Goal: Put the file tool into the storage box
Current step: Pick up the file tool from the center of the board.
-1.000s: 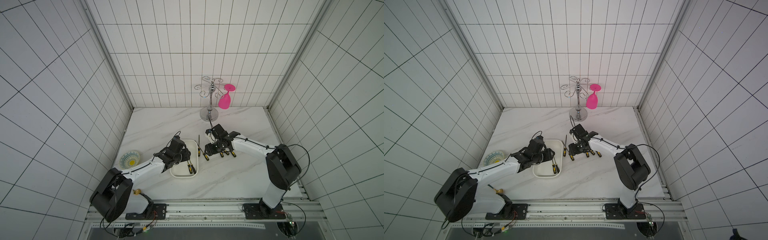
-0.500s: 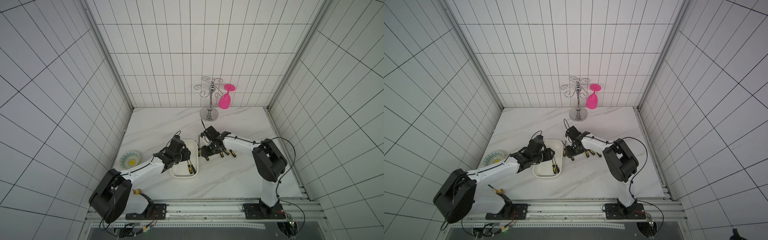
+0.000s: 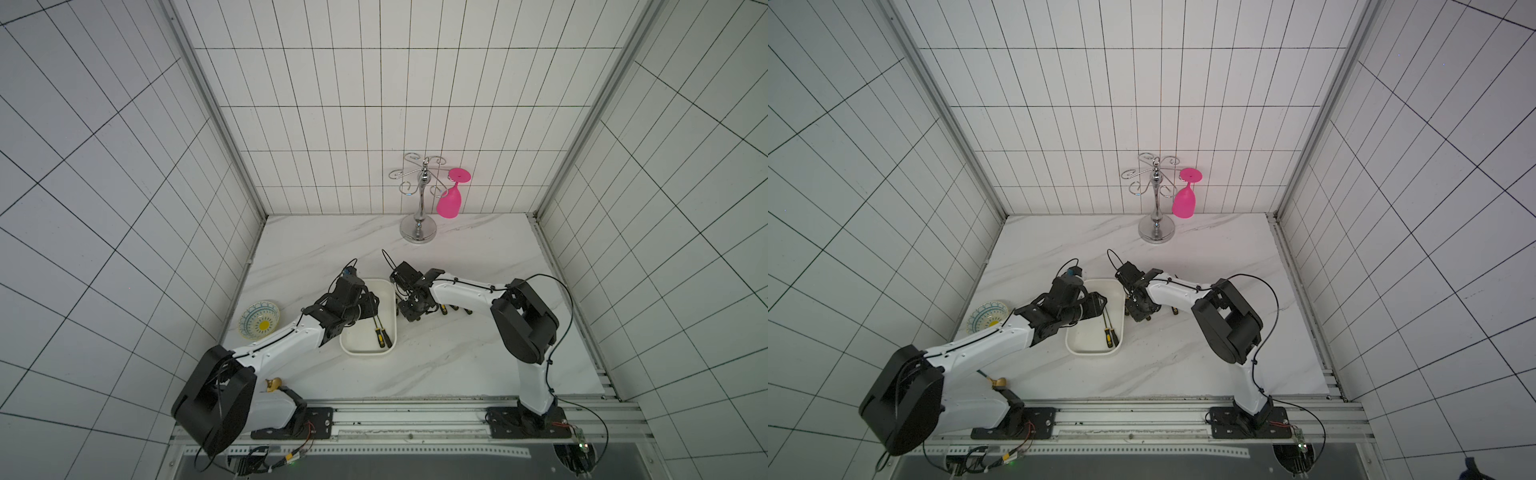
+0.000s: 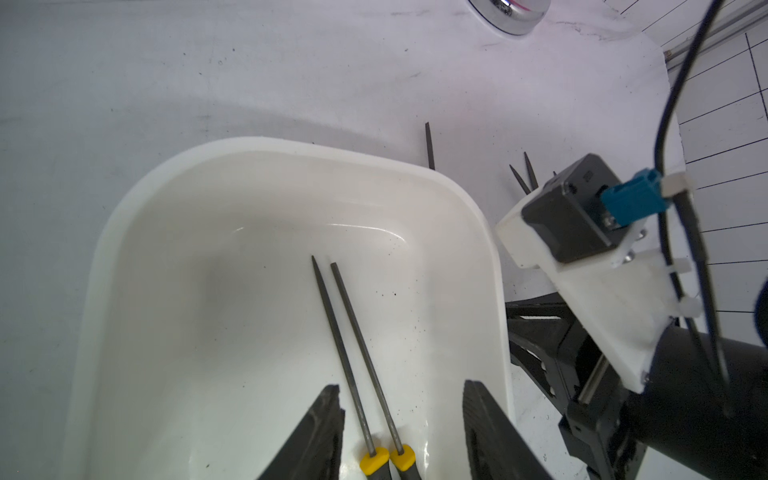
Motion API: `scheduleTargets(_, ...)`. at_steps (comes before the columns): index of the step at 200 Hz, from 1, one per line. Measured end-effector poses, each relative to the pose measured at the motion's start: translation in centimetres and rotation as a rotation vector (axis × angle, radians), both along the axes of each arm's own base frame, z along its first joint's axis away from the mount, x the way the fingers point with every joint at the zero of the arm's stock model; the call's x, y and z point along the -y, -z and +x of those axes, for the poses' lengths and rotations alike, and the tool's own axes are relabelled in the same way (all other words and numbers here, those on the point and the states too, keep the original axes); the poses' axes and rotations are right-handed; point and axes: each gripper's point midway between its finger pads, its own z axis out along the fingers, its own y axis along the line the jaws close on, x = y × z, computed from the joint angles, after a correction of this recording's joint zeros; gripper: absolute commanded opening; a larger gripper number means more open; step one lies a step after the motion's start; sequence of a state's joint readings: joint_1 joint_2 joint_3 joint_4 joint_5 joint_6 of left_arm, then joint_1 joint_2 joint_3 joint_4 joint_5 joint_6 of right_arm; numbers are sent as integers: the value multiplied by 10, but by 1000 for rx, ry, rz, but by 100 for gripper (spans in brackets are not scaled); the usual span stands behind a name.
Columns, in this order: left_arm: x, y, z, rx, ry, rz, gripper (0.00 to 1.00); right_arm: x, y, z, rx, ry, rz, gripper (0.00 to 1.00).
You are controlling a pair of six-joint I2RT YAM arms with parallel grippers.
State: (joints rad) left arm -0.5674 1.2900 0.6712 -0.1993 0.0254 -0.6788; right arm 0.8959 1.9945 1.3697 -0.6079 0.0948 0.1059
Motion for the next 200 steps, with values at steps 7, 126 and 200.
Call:
scheduleTargets(7,0,-1,0,1,-2,-3,65,2,0,1,3,6,-6,0)
scheduleTargets(126,16,-33,7,43,1,-134,69,53,-73,20,49,185,117,0)
scheduleTargets(200,25,-48,12,64,9,-189,70,88,-66,31,86,277,-1,0)
